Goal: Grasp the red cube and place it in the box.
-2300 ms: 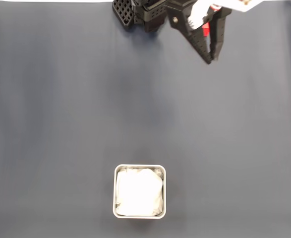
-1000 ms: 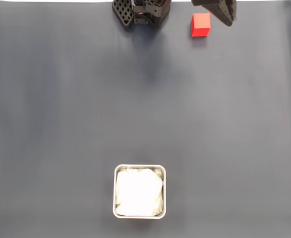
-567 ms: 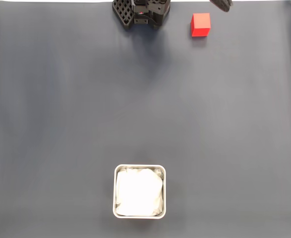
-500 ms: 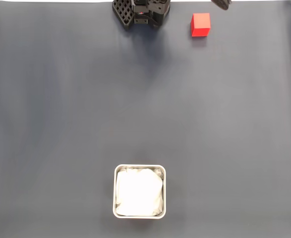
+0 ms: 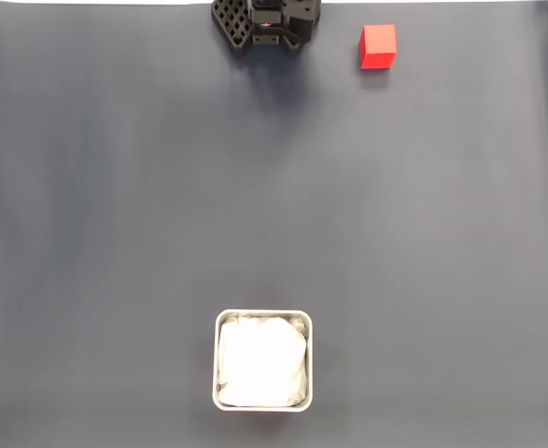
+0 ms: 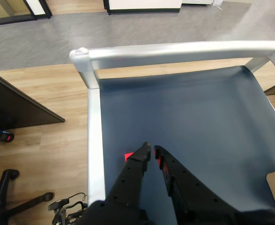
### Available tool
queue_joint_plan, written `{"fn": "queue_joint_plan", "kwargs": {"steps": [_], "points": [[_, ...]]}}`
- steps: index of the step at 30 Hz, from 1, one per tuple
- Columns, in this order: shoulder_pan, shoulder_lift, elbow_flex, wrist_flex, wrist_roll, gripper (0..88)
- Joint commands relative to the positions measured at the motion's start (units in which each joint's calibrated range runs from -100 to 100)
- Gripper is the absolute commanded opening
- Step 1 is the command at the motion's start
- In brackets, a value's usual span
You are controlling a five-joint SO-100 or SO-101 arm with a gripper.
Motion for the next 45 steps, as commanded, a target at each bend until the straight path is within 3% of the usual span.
{"fn": "queue_joint_plan", "kwargs": {"steps": [1, 10, 23, 38, 45], "points": [[-2.5, 0.8, -0.6, 1.0, -0.5, 0.0], [-4.2, 1.5, -0.2, 2.6, 0.5, 1.7], [-4.2, 4.1, 1.0, 3.9, 0.6, 12.4], [-3.8, 7.1, 4.0, 2.9, 1.2, 13.9], [-2.4, 9.0, 6.0, 1.7, 2.0, 21.0]]}}
